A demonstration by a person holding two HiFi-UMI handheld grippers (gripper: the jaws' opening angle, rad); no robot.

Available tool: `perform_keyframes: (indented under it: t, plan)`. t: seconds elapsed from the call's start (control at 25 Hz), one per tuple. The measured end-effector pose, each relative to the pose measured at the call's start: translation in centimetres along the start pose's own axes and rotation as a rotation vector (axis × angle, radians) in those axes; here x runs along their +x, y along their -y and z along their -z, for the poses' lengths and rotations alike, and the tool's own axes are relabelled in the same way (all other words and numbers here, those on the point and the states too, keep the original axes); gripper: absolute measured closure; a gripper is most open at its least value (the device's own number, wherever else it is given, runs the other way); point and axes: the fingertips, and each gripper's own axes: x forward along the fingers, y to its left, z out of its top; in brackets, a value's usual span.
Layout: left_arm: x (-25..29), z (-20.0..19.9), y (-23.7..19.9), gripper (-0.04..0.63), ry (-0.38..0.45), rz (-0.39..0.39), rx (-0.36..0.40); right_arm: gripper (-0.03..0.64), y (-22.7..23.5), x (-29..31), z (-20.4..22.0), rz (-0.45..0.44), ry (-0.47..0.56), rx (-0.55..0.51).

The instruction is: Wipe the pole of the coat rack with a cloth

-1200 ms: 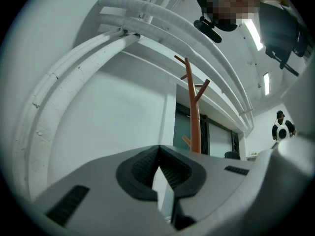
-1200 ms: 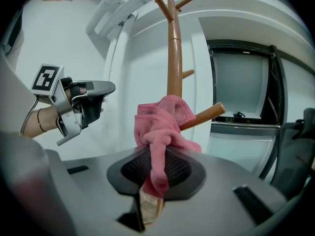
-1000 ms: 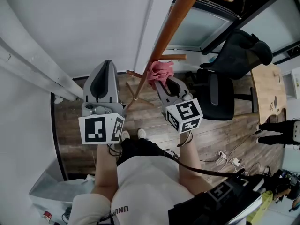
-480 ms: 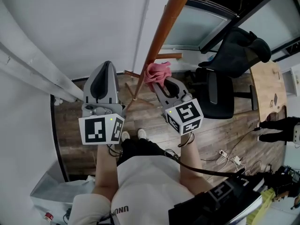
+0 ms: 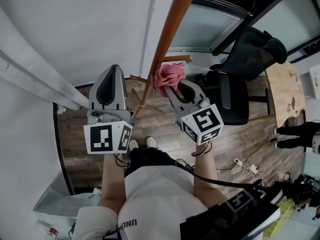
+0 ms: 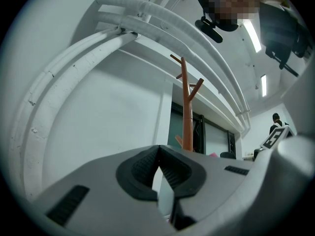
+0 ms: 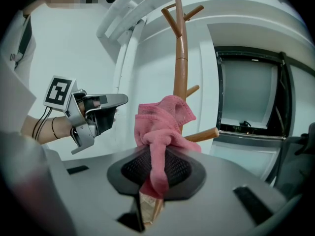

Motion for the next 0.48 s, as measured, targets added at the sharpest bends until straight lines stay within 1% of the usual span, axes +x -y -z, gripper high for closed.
perform_keyframes:
  t: [0.48]
  plan:
    - [0.1,-0.2,0.5,0.581,0.004,0.005,0.004,0.545,0.4,-1.8,-3.5,0.009,0.092,-0.036]
